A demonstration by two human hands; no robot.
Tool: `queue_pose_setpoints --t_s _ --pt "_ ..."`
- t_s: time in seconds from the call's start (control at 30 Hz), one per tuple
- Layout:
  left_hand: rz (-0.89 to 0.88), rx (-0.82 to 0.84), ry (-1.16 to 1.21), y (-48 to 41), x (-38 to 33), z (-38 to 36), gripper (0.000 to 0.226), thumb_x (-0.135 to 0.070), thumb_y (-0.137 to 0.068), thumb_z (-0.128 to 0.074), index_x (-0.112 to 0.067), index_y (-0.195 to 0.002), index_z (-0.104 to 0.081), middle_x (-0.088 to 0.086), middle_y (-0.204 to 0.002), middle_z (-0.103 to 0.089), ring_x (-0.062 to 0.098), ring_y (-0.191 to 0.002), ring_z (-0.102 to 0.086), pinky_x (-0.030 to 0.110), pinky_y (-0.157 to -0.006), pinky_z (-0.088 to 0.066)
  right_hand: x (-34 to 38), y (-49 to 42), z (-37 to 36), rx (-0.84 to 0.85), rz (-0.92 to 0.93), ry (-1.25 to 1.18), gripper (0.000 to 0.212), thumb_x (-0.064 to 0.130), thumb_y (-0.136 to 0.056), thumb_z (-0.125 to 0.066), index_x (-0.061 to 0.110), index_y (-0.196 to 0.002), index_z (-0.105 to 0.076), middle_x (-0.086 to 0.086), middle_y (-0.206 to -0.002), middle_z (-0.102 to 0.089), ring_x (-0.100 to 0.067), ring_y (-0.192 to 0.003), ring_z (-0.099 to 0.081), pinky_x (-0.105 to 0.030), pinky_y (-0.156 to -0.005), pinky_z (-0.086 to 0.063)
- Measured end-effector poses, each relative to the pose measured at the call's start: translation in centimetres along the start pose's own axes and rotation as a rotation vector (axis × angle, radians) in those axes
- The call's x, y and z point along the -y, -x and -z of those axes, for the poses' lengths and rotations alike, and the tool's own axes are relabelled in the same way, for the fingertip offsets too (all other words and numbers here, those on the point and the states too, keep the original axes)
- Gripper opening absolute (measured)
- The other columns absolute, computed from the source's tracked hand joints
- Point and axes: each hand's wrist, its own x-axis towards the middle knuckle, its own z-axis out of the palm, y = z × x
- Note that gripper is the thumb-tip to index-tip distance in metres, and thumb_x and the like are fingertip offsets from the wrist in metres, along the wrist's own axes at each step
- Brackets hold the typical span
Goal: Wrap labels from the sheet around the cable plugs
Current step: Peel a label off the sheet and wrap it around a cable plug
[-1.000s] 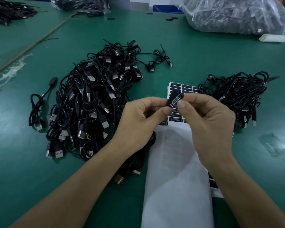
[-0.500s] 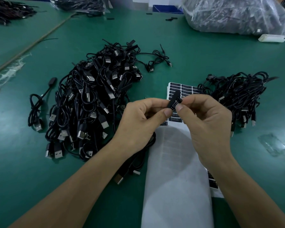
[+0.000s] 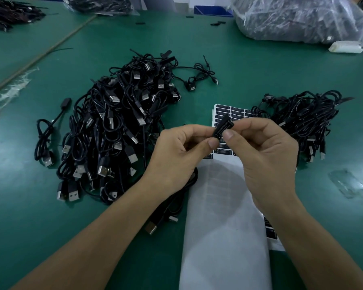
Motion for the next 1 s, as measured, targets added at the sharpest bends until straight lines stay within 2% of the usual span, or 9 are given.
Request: queue_pose_setpoints --t_s 0.27,0.57,1.0 --pt "0.004 -0.009 0.002 -0.01 0.16 0.03 0.017 -0.002 -0.091 -0.07 -0.009 -0.106 -0.075 0.002 -0.095 -0.079 0.012 -0.088 -0.073 0.021 -0.078 -0.056 0.24 -0.03 -0.09 -0.011 -0.048 -0.043 0.039 -0.008 -0.083 -0.074 0.017 -0.094 -0.046 0.004 -0.071 -0.074 -0.008 -0.067 -0.07 -0.017 -0.067 -0.054" --pt "-0.017 0.0 -0.007 0.03 0.04 0.02 0.02 -0.004 -0.092 -0.07 -0.021 -0.1 -0.075 -0.002 -0.094 -0.079 0.016 -0.089 -0.075 0.023 -0.078 -0.057 0.06 -0.14 0.05 -0.005 -0.011 0.039 0.04 -0.007 -0.083 -0.075 0.019 -0.092 -0.045 0.007 -0.073 -0.074 -0.005 -0.064 -0.067 -0.014 -0.064 -0.051" --pt "-0.02 0.0 -0.033 0.03 0.02 0.07 0.015 -0.005 -0.091 -0.071 -0.014 -0.102 -0.076 -0.008 -0.088 -0.078 0.006 -0.083 -0.072 0.017 -0.075 -0.055 0.14 -0.14 0.23 0.018 -0.019 0.06 0.038 -0.005 -0.084 -0.074 0.02 -0.092 -0.047 0.007 -0.074 -0.073 -0.007 -0.068 -0.069 -0.019 -0.069 -0.055"
